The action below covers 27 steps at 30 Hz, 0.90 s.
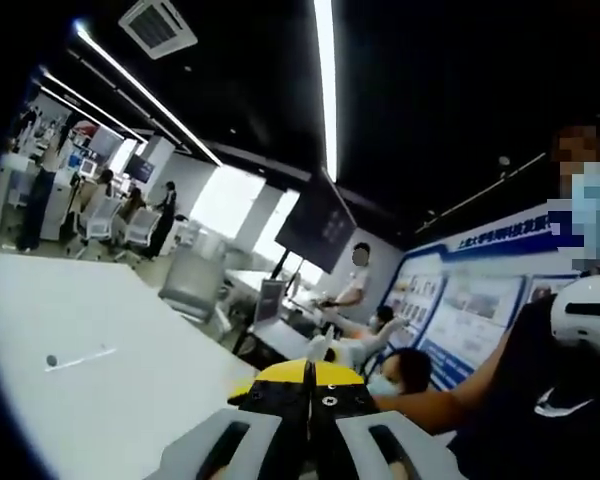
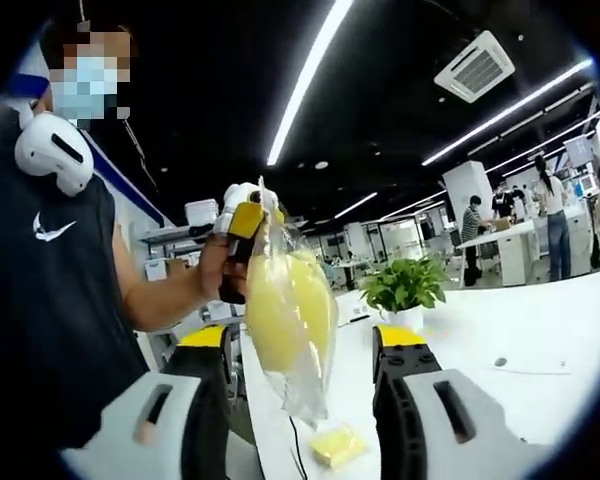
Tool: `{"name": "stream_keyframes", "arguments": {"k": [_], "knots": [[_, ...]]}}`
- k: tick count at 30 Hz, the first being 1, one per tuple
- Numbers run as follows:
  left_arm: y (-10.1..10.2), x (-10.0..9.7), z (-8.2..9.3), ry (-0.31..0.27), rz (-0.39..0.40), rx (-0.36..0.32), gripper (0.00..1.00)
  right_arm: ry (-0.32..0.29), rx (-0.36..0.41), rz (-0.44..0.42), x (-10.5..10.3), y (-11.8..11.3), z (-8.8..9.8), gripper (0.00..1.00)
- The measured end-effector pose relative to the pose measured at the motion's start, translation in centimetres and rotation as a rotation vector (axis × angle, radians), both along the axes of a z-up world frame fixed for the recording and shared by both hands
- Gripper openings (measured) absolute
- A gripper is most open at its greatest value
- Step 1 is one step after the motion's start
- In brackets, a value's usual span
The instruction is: Compare the silicone blocks by pressing each to a similar depth, holding the contact briefly, and releasing to observe deformation and rebound differences across the visible hardness samples.
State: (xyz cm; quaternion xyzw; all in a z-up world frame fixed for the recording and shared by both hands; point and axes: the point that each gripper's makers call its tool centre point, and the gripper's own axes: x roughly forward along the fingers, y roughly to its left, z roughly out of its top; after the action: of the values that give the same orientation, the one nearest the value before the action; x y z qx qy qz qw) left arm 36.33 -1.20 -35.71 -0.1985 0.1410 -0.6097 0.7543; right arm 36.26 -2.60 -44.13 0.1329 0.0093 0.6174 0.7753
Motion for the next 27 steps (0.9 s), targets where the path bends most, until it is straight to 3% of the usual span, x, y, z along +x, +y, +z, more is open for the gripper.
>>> {"name": "stream_keyframes", "arguments": {"k": [7,15,27], "knots": [[0.4,0.1,-0.2,-0.001,0.015,-0.002,0.00,0.005,0.011,0.020,0.0,0.0,0.3,0.40],[0.2,-0.5,0.0,0.013,0.000,-0.007,0.00,-0.004,0.022,0.010,-0.2,0.3,0.6,0.42],[-0.1,-0.5,-0.2,0.009,-0.008,0.010,0.00,-0.030,0.020,0.026,-0.7,0.3,0.7,0.28]]}}
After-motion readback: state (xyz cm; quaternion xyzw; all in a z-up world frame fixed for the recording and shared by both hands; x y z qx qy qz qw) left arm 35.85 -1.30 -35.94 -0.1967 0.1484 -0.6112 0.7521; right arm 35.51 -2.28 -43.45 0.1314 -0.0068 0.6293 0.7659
